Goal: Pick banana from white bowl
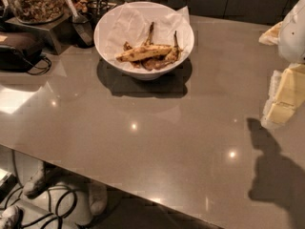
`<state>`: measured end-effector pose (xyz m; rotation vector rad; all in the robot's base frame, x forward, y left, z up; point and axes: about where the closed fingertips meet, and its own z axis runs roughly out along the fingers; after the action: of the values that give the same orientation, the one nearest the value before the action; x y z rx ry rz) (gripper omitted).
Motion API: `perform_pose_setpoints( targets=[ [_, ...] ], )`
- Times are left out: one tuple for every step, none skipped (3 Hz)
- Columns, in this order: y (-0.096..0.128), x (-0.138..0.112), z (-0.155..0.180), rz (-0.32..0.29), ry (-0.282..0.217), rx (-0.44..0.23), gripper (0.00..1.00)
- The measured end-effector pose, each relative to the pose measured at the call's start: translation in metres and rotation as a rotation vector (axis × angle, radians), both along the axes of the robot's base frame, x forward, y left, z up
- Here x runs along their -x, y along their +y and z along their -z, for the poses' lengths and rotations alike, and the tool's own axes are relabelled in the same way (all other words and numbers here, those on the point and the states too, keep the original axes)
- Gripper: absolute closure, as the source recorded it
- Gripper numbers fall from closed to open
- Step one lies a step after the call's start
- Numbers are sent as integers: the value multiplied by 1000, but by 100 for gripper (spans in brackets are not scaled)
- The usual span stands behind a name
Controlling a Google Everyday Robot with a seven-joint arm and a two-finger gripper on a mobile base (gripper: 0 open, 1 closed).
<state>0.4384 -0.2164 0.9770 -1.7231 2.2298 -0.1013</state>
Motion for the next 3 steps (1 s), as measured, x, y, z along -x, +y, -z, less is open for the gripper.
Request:
perform_pose_setpoints(
  targets=[
    [4,-9,-4,4,-16,9,0],
    [12,-37,-9,-15,-10,30,0],
    [39,-82,-17,-83,-19,64,0]
  ],
)
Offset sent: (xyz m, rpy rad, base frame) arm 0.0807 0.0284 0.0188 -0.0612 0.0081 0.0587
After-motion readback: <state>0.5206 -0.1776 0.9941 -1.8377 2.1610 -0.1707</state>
